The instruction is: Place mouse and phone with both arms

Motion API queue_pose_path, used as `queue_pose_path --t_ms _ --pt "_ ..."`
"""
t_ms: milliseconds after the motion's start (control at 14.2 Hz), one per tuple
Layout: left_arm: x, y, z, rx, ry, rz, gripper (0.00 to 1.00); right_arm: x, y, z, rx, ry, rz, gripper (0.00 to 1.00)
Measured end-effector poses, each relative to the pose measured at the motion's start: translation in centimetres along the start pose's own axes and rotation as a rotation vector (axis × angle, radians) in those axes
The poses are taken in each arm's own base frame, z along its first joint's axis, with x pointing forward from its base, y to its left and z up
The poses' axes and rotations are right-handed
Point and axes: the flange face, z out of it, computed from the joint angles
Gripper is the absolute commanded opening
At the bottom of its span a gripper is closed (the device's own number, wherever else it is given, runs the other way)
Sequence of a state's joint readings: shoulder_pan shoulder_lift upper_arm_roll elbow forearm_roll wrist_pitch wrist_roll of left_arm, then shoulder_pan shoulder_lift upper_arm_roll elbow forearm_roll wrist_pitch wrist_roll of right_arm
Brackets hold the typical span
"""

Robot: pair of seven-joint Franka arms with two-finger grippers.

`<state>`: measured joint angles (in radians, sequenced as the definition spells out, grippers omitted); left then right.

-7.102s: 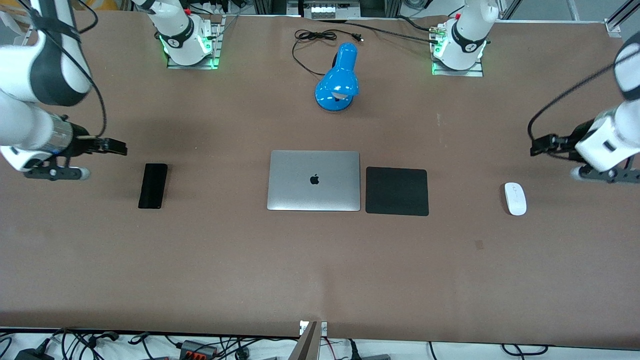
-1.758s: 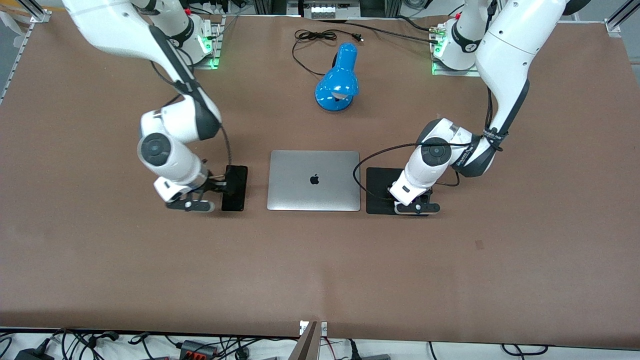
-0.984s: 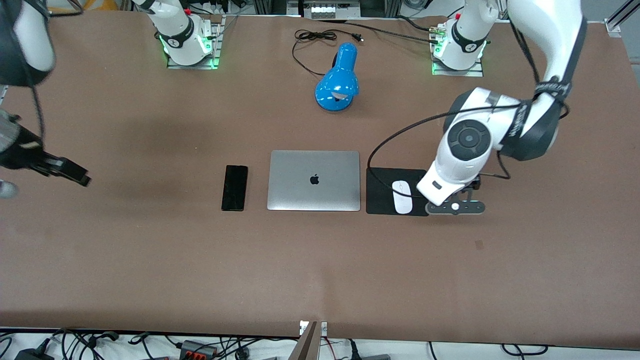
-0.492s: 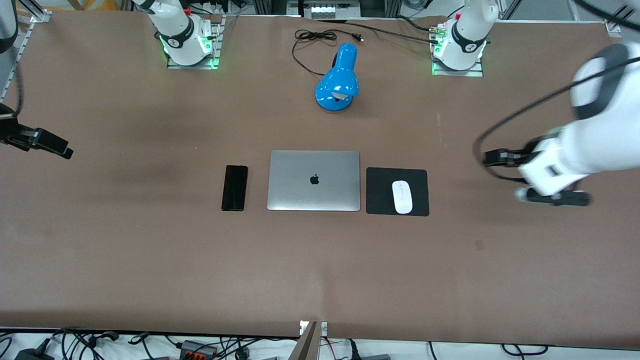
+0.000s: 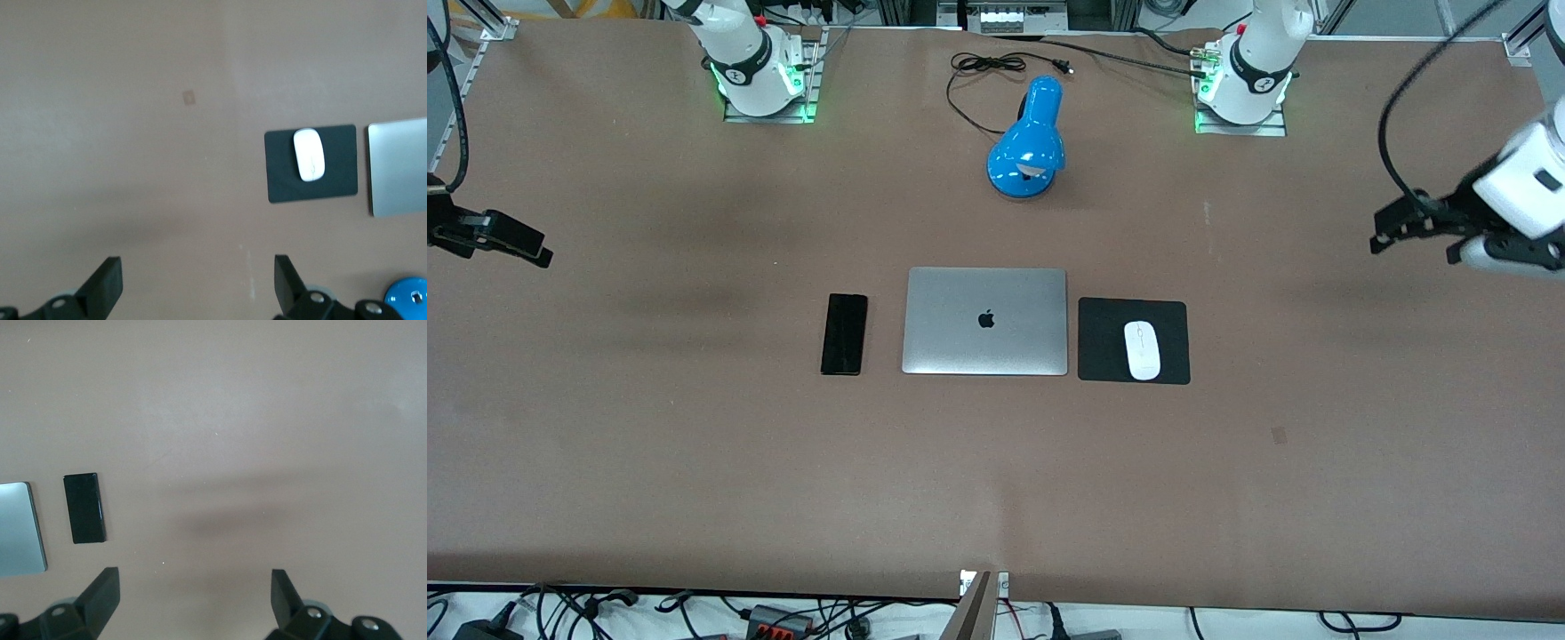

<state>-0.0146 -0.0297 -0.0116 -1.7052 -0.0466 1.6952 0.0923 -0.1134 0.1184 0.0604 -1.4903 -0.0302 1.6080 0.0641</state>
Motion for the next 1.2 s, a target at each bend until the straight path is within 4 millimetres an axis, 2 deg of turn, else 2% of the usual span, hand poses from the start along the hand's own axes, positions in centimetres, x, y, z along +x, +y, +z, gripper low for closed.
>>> queue_pose_path --t_ms 70,211,562,1195 --pt "-0.9 0.6 0.0 0.002 0.003 0.009 1.0 -0.2 0.0 -0.2 0.0 0.001 0.001 1.0" --pt "-1.5 0.8 0.3 0.004 0.004 0.013 1.0 -0.2 0.4 -0.3 -0.001 0.0 0.008 1.0" --pt "-1.0 0.1 0.4 0.001 -0.028 0.0 1.0 -0.3 0.5 -0.2 -0.001 -0.004 0.007 1.0" --pt "-0.4 0.5 0.4 0.001 -0.031 0.009 1.0 -0.2 0.2 -0.1 0.0 -0.006 0.003 1.0"
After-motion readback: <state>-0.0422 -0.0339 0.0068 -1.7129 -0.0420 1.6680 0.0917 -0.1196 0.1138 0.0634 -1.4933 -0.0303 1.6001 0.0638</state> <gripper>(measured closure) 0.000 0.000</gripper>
